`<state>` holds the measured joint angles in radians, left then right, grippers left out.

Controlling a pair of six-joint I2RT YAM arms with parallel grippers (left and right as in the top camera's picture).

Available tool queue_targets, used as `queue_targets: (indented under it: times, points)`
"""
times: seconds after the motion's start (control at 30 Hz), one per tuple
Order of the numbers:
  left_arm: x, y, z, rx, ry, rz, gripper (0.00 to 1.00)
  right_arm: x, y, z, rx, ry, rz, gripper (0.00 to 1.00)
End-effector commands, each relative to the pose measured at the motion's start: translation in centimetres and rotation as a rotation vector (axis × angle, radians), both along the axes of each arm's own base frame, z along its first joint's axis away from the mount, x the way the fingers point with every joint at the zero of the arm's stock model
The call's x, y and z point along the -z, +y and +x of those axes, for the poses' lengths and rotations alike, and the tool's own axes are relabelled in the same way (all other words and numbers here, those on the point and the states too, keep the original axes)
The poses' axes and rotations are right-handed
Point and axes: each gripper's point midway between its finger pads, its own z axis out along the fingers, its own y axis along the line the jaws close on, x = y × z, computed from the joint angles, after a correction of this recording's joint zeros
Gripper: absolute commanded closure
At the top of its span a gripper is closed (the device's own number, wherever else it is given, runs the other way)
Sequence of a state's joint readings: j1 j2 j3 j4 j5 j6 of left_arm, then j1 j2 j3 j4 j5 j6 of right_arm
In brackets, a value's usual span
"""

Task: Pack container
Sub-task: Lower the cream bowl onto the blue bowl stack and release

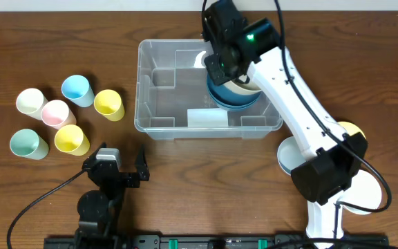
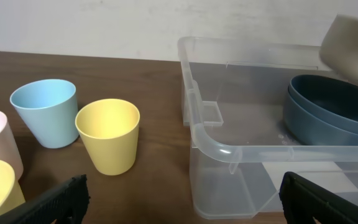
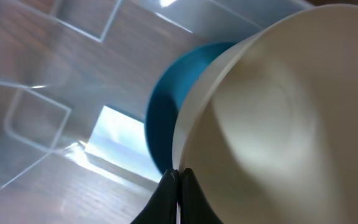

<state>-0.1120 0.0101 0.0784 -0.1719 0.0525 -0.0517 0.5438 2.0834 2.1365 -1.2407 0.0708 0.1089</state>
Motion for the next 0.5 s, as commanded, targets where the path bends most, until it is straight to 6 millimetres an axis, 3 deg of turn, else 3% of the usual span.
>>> queue_targets:
  times: [0.0, 0.03, 0.13, 0.17, 0.3, 0.47]
  points:
    - [1.5, 0.0, -0.1, 0.003, 0.043, 0.005, 0.02, 1.2, -0.3, 0.2, 0.007, -0.004, -0.031, 0.97]
    - [1.5, 0.0, -0.1, 0.003, 0.043, 0.005, 0.02, 1.6, -0.3, 0.3, 0.007, -0.004, -0.03, 0.86]
    - [1.5, 0.0, -0.1, 0.003, 0.043, 0.005, 0.02, 2.5, 0.0, 0.6, -0.022, -0.012, -0.032, 0.43]
    - [1.5, 0.0, -0.1, 0.003, 0.043, 0.005, 0.02, 2.7, 0.2, 0.6, -0.035, -0.012, -0.03, 0.37]
    - [1.5, 0.0, -0.1, 0.003, 0.043, 0.005, 0.02, 2.5, 0.6, 0.4, -0.068, -0.009, -0.019, 0.34]
    - [1.5, 0.0, -0.1, 0.003, 0.043, 0.005, 0.02, 1.0, 1.0, -0.3, -0.079, 0.006, 0.012, 0.36]
